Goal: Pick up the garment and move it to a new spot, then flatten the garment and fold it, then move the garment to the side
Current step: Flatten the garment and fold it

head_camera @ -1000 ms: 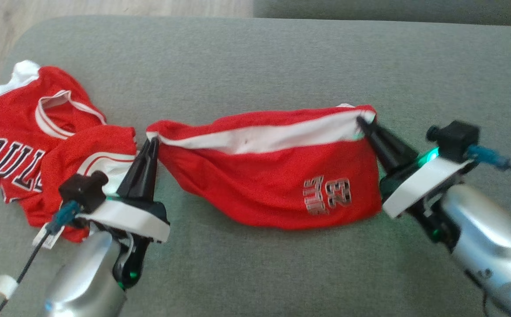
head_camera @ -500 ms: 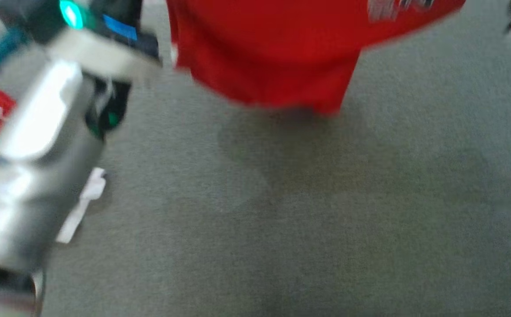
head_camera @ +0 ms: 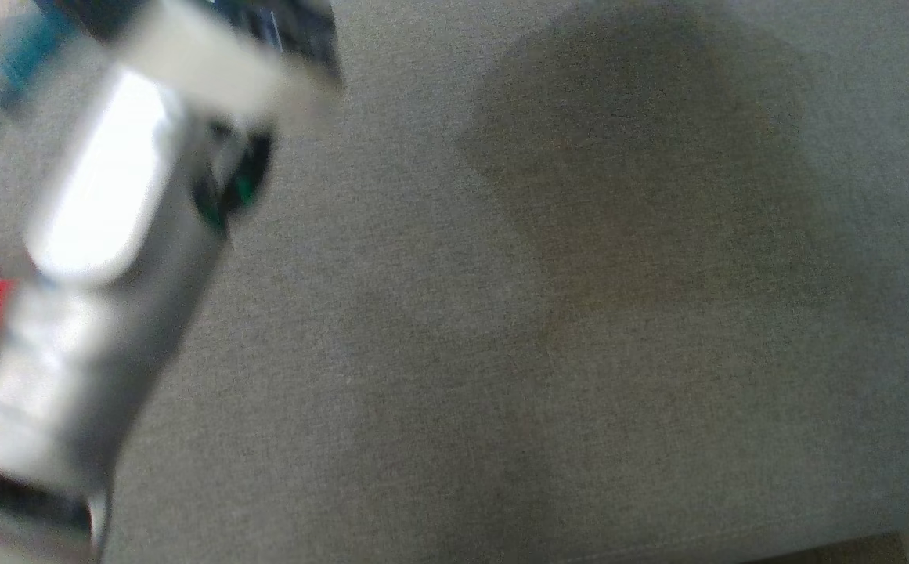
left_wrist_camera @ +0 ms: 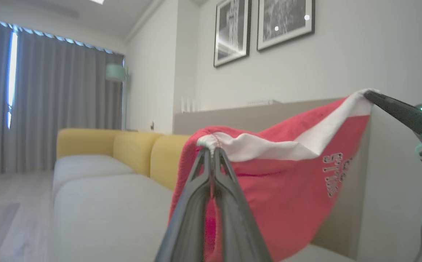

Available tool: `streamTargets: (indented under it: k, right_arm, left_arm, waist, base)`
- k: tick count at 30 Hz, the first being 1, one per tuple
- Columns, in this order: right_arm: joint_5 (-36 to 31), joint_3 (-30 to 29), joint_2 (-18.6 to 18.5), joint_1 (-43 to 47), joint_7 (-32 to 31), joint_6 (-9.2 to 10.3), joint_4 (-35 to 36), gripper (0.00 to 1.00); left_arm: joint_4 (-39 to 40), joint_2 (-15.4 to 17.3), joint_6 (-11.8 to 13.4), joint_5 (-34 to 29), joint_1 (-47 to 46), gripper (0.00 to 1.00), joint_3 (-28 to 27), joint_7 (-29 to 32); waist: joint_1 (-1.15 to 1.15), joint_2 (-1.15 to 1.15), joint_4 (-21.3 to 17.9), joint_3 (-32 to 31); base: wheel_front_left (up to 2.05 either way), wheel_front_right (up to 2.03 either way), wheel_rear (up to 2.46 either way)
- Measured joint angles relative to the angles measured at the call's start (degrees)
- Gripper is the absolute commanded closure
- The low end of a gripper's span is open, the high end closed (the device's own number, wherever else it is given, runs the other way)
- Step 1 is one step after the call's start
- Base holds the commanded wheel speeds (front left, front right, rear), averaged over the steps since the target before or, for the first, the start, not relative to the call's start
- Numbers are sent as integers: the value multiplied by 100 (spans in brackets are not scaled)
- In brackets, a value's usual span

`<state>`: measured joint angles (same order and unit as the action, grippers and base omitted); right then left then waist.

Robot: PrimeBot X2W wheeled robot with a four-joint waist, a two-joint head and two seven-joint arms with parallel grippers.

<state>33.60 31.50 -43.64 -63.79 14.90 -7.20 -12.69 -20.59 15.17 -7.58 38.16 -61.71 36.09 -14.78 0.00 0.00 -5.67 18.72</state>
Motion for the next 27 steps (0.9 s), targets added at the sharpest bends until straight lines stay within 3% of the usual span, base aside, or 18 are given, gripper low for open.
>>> streamTargets:
  k: [5,13,18,23,27]
  right_arm:
    - [236,-445,88,2019,-3,0,100,100]
    - [-74,-2031,1003,5279,-48,0,799,100]
    - [-363,-2692,1574,7021,-533,0,1651,100]
    - [-541,-3320,1938,8107,-994,-1,2609,100]
    - [-681,-3649,2096,8374,-1317,-1,3128,100]
  left_arm:
    - [232,198,0,-177,1766,100,470,2]
    - [632,197,0,-408,3838,100,637,8]
    - [880,215,0,-701,4792,100,453,8]
    - [1184,236,0,-934,5721,100,235,9]
    - [1459,224,0,-999,6024,100,66,9]
  waist:
    - [0,0,45,-50]
    - [0,0,130,-320]
    - [-1,0,132,-608]
    - [-1,0,71,-883]
    - [-1,0,79,-941]
  base:
    - [0,0,0]
    - [0,0,0]
    - [0,0,0]
    - [0,0,0]
    - [0,0,0]
